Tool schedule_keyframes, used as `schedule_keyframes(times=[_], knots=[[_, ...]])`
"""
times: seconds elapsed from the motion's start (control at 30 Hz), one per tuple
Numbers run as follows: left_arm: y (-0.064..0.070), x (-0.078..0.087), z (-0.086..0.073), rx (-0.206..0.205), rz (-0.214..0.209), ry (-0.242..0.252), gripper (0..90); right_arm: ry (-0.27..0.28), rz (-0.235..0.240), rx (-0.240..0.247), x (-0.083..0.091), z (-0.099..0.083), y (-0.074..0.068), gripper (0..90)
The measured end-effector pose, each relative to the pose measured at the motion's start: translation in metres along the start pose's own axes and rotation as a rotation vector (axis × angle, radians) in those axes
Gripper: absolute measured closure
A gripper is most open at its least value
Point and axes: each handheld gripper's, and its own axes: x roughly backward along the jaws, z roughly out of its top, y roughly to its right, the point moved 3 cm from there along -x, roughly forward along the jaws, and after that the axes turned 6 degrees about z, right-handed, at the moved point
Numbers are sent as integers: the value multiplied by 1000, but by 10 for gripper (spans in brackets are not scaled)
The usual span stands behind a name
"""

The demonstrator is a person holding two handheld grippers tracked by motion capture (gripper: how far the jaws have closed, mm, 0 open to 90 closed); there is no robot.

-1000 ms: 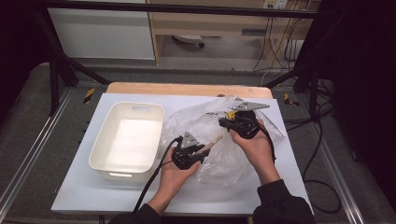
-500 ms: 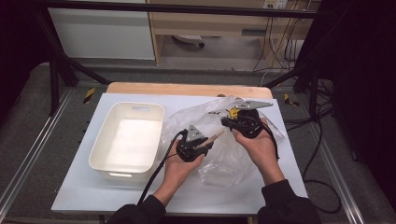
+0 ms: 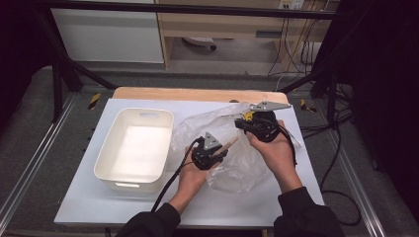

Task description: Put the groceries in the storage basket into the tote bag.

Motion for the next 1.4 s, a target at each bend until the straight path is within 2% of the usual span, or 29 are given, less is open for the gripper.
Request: schedule_keyframes(times=[0.33,0.57,0.77,0.93,0.97,1.07,1.13,1.17,1.27,1.4], knots=[[9,-16,10,-16,-25,6,692,-11,9,10,-3,-1,0,900],[16,-28,11,-46,-26,4,692,-5,18,11,-5,0,-2,900],[12,-37,19,-51,-13,16,692,-1,22,16,-2,0,-3,900],[14,-44,25,-32,-24,20,692,1,19,20,0,0,-3,900],[14,-46,25,-29,-25,19,692,-1,17,20,0,0,-3,900],[15,-52,22,-80,-8,-2,692,-2,9,20,1,-1,-2,900],[15,-54,20,-46,-19,-2,692,-5,7,16,1,-2,0,900],[15,-54,20,-41,-22,0,692,-5,8,16,1,-2,0,900],[15,-54,20,-79,-10,-1,692,-2,8,16,0,-2,1,900],[14,-59,13,-75,-12,-33,691,1,9,10,0,-2,-1,900]])
